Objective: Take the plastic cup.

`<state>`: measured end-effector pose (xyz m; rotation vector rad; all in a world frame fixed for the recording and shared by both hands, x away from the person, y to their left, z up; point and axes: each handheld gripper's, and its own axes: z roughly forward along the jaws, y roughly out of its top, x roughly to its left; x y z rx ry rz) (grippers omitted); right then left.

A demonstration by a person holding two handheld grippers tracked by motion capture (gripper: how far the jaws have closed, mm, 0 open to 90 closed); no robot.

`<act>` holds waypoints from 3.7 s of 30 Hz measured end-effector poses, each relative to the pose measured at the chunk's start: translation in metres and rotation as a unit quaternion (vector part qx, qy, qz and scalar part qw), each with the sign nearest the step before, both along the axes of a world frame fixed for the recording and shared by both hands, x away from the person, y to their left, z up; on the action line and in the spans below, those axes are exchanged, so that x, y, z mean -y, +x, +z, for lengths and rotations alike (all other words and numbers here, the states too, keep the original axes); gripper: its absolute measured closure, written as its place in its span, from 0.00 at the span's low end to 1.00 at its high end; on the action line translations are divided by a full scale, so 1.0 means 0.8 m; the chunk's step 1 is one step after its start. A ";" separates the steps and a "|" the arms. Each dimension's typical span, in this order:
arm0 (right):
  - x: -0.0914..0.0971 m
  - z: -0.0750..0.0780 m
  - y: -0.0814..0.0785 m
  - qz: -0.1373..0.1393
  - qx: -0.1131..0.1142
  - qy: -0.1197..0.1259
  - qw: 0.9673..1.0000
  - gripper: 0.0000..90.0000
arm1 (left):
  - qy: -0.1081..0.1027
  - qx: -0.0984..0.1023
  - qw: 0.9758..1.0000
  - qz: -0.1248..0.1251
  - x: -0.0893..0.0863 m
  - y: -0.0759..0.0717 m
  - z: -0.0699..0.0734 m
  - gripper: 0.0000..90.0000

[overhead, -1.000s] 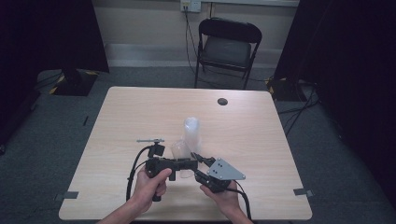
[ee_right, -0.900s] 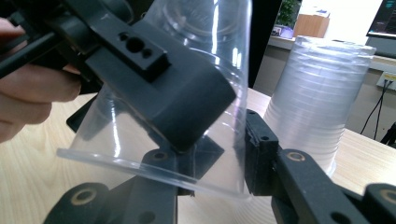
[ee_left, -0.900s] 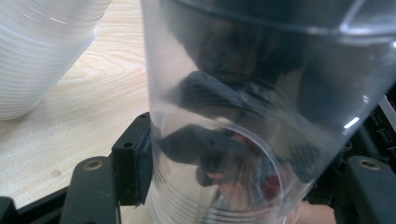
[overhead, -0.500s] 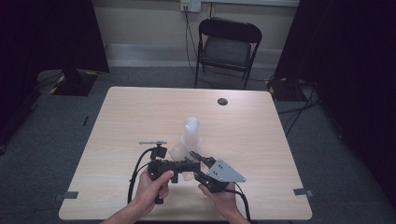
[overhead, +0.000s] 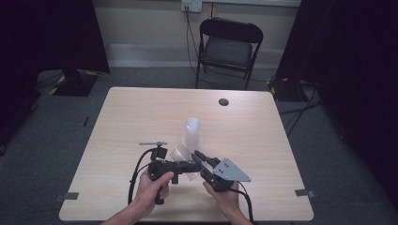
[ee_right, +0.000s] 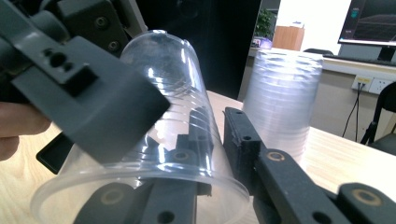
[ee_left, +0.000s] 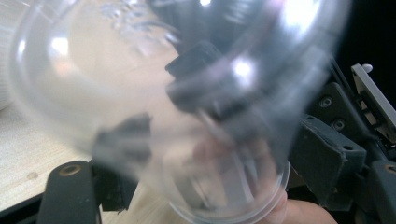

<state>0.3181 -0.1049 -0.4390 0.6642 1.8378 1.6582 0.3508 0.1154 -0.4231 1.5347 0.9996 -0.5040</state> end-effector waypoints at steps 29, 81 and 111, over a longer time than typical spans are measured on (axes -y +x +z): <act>0.035 0.010 0.011 -0.020 -0.049 -0.003 0.999 0.99 | 0.063 0.067 0.996 -0.004 -0.008 0.001 -0.002 0.21; 0.080 0.027 0.051 0.056 -0.312 -0.069 0.946 1.00 | 0.235 0.302 0.924 -0.019 -0.003 -0.011 -0.004 0.30; 0.061 0.013 0.055 0.126 -0.400 -0.122 0.900 1.00 | 0.311 0.402 0.856 -0.097 0.025 -0.037 -0.009 0.21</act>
